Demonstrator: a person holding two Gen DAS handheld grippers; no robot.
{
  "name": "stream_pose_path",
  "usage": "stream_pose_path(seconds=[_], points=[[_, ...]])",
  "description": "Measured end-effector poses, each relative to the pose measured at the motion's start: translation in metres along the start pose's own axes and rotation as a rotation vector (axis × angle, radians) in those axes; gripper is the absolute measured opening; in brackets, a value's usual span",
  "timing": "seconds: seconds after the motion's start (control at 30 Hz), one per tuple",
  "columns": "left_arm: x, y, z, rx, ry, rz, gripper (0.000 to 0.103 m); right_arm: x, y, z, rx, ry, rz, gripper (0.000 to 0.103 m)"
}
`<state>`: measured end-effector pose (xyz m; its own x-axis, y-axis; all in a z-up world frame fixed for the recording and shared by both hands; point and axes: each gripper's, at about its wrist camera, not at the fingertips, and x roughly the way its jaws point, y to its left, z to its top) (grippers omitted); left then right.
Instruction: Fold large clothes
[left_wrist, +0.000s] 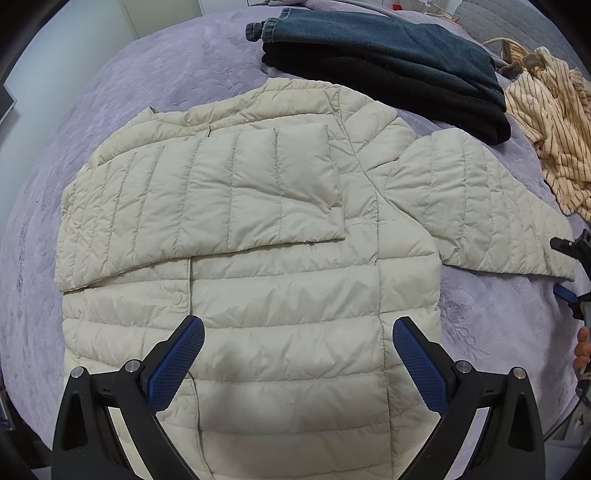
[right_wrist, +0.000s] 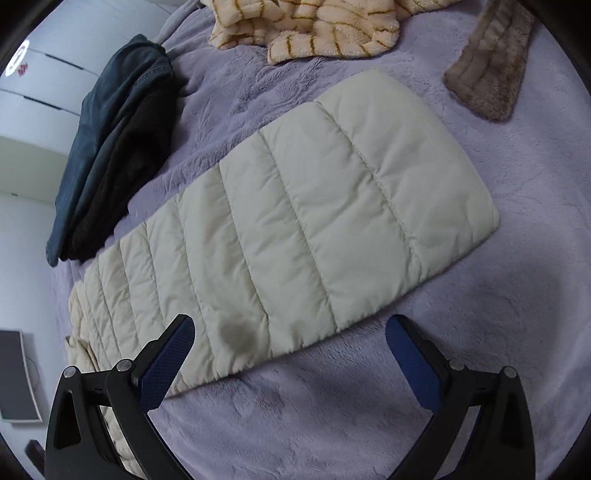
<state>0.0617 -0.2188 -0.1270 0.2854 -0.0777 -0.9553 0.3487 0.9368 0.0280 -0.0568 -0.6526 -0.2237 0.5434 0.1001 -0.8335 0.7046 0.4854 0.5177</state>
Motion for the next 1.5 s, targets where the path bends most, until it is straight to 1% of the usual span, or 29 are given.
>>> stream_pose_path(seconds=[0.1,0.17,0.2,0.23,0.27,0.3,0.33,0.37,0.4,0.43,0.5,0.73,0.9,1.03,1.2,1.3,1.4,1.5], points=[[0.002,0.001,-0.001,0.005,0.006,0.008,0.102,0.006,0.001,0.010,0.044,-0.032,0.063,0.103],[0.002,0.003,-0.002,0.007,0.006,0.013,0.102,0.008,0.004,0.012,0.077,-0.058,0.087,0.103],[0.001,0.004,-0.003,0.006,0.006,0.015,0.102,0.008,0.005,0.013,0.091,-0.068,0.104,0.101],[0.001,0.006,-0.003,0.004,0.005,0.016,0.102,0.010,0.007,0.014,0.103,-0.074,0.125,0.096],[0.000,0.009,-0.004,0.000,0.004,0.016,0.102,0.010,0.007,0.014,0.113,-0.078,0.135,0.076],[0.000,0.011,-0.005,-0.004,0.003,0.017,0.102,0.011,0.007,0.016,0.120,-0.072,0.131,0.059],[-0.001,0.014,-0.005,-0.008,0.003,0.019,0.102,0.012,0.006,0.018,0.128,-0.060,0.123,0.025],[-0.001,0.017,-0.006,-0.013,0.003,0.020,0.102,0.013,0.005,0.019,0.137,-0.049,0.138,0.015],[-0.002,0.020,-0.006,-0.018,0.003,0.021,0.102,0.012,0.005,0.019,0.142,-0.049,0.161,0.014],[-0.003,0.023,-0.006,-0.022,0.001,0.023,0.102,0.008,0.006,0.019,0.135,-0.057,0.169,0.012],[-0.005,0.030,-0.007,-0.031,-0.006,0.025,0.102,-0.007,0.010,0.014,0.102,-0.085,0.183,0.011],[-0.010,0.052,-0.006,-0.058,-0.018,0.026,0.102,-0.042,0.053,0.008,-0.005,-0.135,0.260,0.011],[-0.015,0.074,-0.004,-0.074,-0.037,0.020,0.102,-0.062,0.104,-0.003,-0.107,-0.158,0.295,0.011],[-0.019,0.099,-0.002,-0.105,-0.055,0.019,0.102,-0.073,0.158,-0.019,-0.224,-0.166,0.320,0.011],[-0.021,0.142,-0.003,-0.147,-0.074,0.031,0.102,-0.074,0.239,-0.053,-0.401,-0.161,0.336,0.011],[-0.020,0.172,-0.004,-0.177,-0.081,0.043,0.102,-0.064,0.287,-0.082,-0.508,-0.145,0.333,0.011],[-0.020,0.203,-0.006,-0.209,-0.088,0.056,0.102,-0.044,0.333,-0.117,-0.614,-0.114,0.322,0.011],[-0.018,0.230,-0.008,-0.232,-0.097,0.069,0.102,-0.014,0.373,-0.155,-0.712,-0.063,0.304,0.011]])
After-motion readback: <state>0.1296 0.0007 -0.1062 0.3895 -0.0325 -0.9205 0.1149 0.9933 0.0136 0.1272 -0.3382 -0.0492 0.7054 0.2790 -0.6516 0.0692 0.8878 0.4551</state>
